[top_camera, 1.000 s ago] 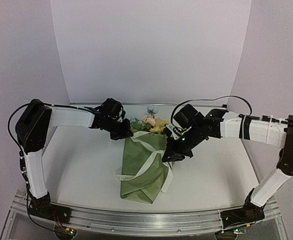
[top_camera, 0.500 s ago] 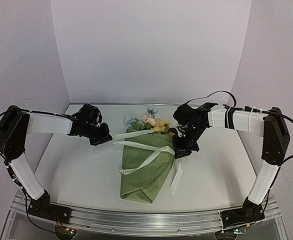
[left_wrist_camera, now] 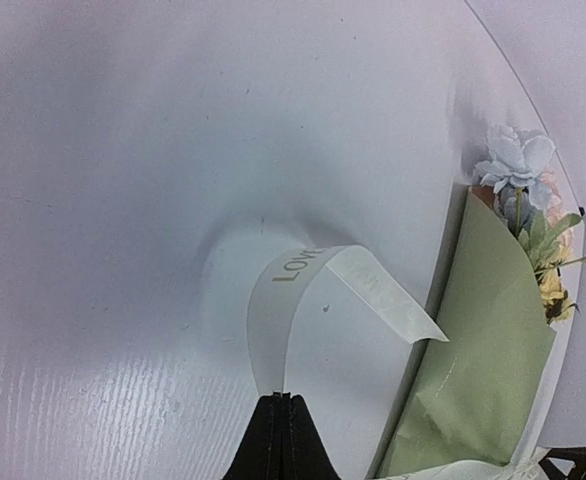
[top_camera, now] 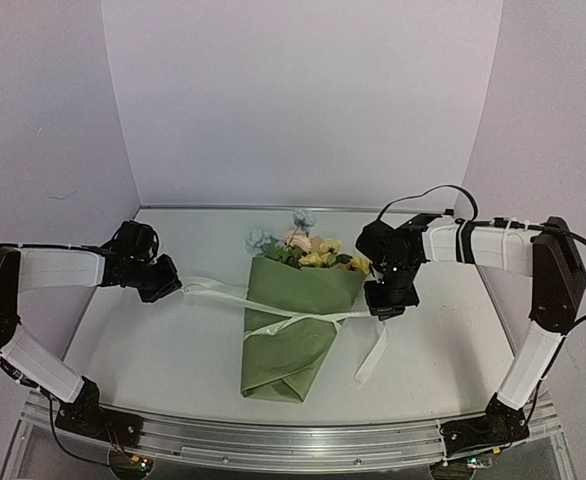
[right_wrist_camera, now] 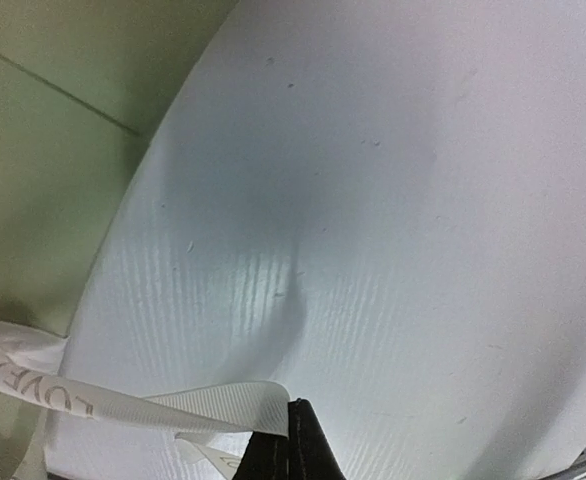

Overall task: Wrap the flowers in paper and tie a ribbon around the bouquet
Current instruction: Tie the ribbon around the folded bouquet, then tie the half-tied ribbon around the folded bouquet.

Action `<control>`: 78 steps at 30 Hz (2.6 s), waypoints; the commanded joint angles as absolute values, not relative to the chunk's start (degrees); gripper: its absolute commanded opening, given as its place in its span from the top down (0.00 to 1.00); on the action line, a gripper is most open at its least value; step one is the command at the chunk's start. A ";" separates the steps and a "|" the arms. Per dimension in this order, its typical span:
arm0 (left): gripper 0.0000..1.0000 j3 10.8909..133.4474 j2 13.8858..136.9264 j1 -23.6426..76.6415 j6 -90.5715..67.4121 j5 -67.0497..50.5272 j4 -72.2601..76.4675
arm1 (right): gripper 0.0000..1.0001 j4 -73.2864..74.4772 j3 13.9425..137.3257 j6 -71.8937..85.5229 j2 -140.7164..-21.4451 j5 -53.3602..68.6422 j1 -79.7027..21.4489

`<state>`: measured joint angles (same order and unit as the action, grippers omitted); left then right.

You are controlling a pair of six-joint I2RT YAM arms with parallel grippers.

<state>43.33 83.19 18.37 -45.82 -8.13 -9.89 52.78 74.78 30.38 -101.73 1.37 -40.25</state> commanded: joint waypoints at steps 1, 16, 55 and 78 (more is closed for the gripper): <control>1.00 40.13 78.29 16.11 -47.90 -1.10 -12.47 | 1.00 56.79 73.48 31.71 -99.09 -14.33 -40.20; 1.00 38.25 65.48 16.13 -43.93 5.35 -13.61 | 1.00 63.11 85.21 27.49 -102.52 -29.50 -40.68; 0.40 58.26 99.96 20.17 -39.24 1.97 -14.53 | 0.30 23.06 54.79 59.52 -88.31 2.36 -37.06; 1.00 45.61 89.87 13.37 -49.18 10.53 -16.49 | 0.40 2.18 46.08 75.43 -93.49 4.73 -40.17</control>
